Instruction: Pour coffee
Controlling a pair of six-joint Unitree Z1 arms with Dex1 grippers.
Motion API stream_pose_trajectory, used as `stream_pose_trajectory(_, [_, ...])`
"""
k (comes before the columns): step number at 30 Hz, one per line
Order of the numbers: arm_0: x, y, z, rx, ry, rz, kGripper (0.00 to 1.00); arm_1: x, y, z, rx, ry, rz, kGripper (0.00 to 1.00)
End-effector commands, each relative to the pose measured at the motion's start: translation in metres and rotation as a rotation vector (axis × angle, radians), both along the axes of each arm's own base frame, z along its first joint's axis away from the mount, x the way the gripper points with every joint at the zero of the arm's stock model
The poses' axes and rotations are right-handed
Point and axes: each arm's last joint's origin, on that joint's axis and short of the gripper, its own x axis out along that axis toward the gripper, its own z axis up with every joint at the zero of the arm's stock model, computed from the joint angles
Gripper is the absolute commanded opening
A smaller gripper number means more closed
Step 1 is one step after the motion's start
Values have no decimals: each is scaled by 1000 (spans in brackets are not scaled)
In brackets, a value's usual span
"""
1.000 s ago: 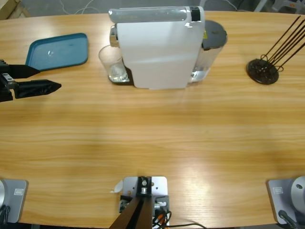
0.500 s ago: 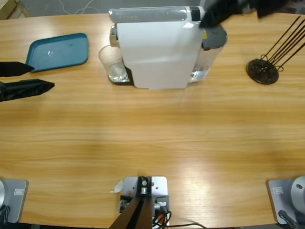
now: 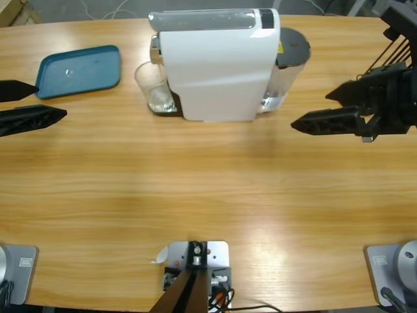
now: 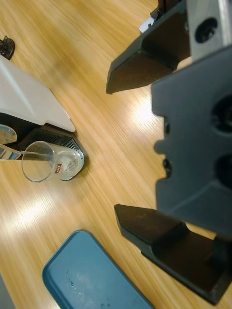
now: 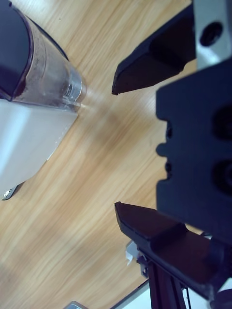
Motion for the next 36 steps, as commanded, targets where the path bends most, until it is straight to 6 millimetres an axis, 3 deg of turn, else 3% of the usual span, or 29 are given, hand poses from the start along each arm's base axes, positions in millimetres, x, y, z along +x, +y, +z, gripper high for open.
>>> stream_pose_trajectory(1, [18,-11,-10,47,63,6,996,-3,7,-26,-5,0,37,1000])
stream_pose_trajectory(10, [40,-25,2,81,16,-58,996,5,11,-46,-56,-51,-5,1000])
stream_pose_trajectory(27, [31,-29,-5,85,28,-175,996,-10,3,-37,-61,-120,50,1000])
stream_pose_trajectory(36, [40,-34,-11,109,53,-165,996,-12,1,-36,-60,-124,47,1000])
